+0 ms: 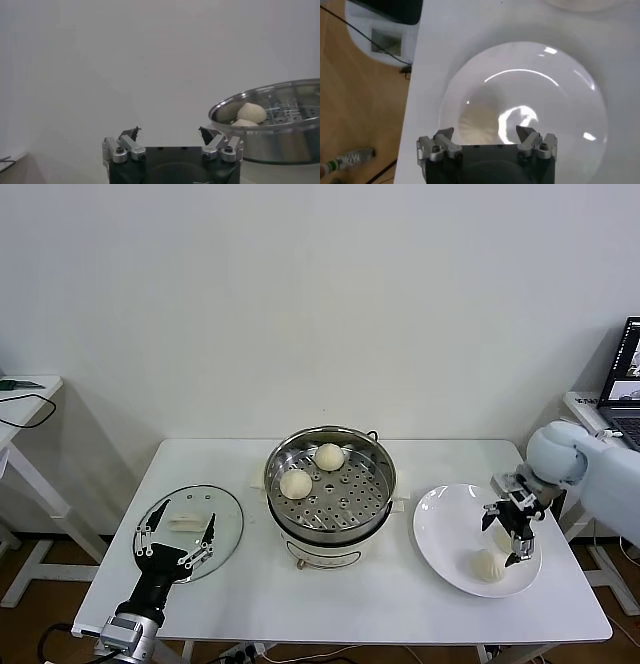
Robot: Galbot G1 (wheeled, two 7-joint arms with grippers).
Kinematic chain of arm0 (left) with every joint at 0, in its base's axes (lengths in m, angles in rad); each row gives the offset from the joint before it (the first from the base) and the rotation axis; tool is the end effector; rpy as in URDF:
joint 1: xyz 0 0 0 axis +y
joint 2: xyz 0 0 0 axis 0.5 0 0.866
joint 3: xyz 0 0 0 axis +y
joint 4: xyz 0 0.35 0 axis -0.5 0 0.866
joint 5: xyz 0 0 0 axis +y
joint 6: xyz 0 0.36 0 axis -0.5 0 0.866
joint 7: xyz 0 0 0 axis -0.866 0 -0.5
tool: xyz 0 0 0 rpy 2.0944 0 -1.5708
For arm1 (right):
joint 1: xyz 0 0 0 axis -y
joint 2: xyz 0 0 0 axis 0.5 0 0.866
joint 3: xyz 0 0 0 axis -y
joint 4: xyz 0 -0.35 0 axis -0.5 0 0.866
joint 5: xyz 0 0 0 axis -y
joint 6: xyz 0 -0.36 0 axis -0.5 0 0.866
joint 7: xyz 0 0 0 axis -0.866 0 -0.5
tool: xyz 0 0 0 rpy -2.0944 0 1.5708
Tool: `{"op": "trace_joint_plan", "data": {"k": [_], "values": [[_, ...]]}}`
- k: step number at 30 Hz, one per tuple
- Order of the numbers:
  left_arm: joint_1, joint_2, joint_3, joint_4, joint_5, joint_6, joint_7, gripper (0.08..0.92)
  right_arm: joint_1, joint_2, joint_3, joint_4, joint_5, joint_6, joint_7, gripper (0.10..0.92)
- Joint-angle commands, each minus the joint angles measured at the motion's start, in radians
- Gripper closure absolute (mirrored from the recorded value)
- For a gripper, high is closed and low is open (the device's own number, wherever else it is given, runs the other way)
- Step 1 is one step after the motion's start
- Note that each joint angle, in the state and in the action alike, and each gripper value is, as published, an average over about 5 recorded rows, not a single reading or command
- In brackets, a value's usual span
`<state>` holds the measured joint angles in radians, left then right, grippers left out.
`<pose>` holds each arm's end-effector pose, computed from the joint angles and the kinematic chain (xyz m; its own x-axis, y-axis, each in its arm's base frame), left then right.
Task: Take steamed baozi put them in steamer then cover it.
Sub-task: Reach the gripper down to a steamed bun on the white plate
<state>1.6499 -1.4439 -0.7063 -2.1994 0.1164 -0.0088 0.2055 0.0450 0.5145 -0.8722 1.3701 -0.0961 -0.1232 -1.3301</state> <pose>0.1619 0.0700 -0.2698 -0.9920 0.1256 0.0127 0.1230 0.9388 0.3219 0.4810 -0.1962 -0.1803 0.0600 -0.0377 0.9975 -0.9826 -0.1780 0.0524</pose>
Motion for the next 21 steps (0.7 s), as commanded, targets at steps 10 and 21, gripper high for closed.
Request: {"op": "trace_joint_plan", "data": {"k": [10, 21], "values": [[0.003, -0.003, 0.0, 0.0, 0.003, 0.0, -0.001, 0.177, -0.123, 0.037, 0.078, -0.054, -0.085, 0.018, 0.031, 0.203], [0.005, -0.001, 0.0, -0.001, 0.004, 0.0, -0.001, 0.177, -0.177, 0.079, 0.142, -0.093, -0.116, 0.018, 0.042, 0.203]]}}
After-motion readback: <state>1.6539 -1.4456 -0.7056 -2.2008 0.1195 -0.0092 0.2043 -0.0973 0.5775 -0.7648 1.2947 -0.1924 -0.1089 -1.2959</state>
